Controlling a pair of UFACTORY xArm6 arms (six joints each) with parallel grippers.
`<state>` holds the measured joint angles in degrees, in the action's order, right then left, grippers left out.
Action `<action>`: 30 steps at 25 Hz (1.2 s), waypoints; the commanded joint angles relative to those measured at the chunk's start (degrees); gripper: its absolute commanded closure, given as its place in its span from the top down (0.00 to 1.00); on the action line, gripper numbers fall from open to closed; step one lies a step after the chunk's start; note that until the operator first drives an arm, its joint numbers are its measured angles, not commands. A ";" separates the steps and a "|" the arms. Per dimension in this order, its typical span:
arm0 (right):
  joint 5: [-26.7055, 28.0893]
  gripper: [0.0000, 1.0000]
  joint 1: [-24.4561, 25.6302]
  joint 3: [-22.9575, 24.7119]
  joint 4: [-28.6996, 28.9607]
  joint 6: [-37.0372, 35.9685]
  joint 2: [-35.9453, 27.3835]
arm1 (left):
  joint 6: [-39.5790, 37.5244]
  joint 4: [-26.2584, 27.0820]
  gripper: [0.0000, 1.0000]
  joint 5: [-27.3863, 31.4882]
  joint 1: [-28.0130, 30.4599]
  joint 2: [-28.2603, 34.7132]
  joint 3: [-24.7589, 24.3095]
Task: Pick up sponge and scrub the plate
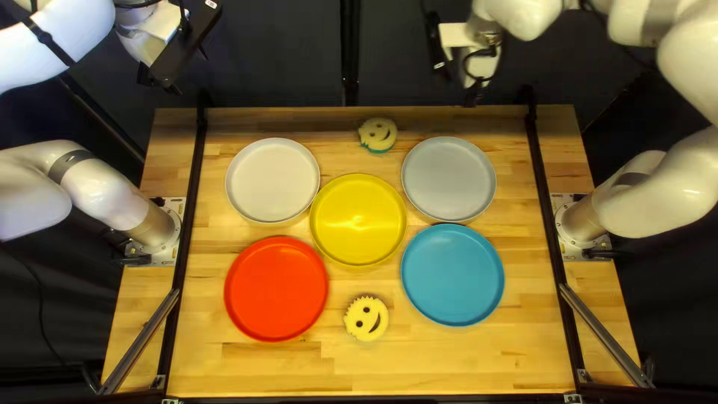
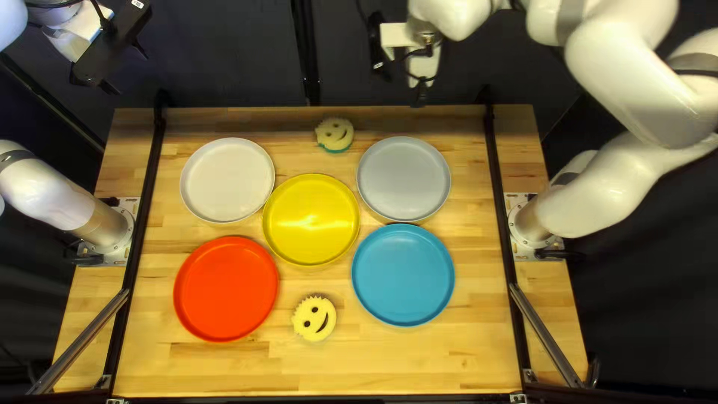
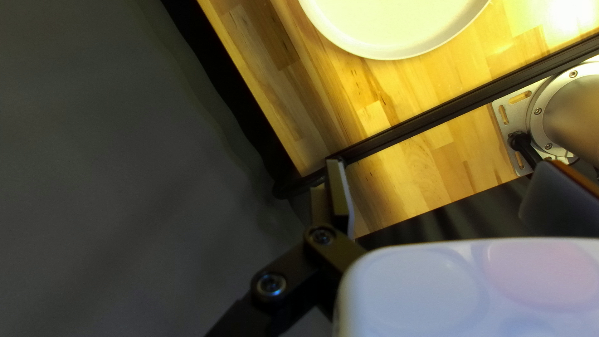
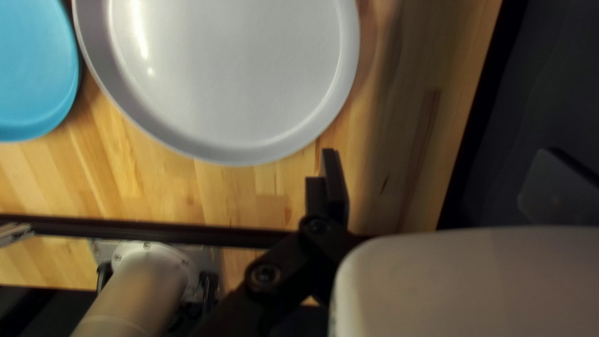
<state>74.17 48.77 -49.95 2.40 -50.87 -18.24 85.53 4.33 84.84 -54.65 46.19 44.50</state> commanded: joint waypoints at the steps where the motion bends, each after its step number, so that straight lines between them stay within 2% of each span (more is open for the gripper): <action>1: 8.75 1.00 6.46 1.63 -1.66 -3.26 -10.03 | 0.00 0.00 1.00 0.00 0.00 0.00 0.00; 8: 15.21 1.00 11.61 2.66 -3.48 -2.68 -20.76 | 0.00 0.00 1.00 0.00 0.00 0.00 0.00; 12: 16.57 1.00 10.32 3.73 -4.08 0.17 -24.79 | 0.00 0.00 1.00 0.00 0.00 0.00 0.00; 18: 12.32 1.00 4.43 6.84 -3.74 4.55 -24.17 | 0.00 0.00 1.00 0.00 0.00 0.00 0.00; 30: 12.32 1.00 4.43 6.84 -3.74 4.55 -24.17 | 0.00 0.00 1.00 0.00 0.00 0.00 0.00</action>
<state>86.49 53.20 -43.11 -1.34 -46.32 -42.40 85.53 4.33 84.84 -54.65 46.19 44.50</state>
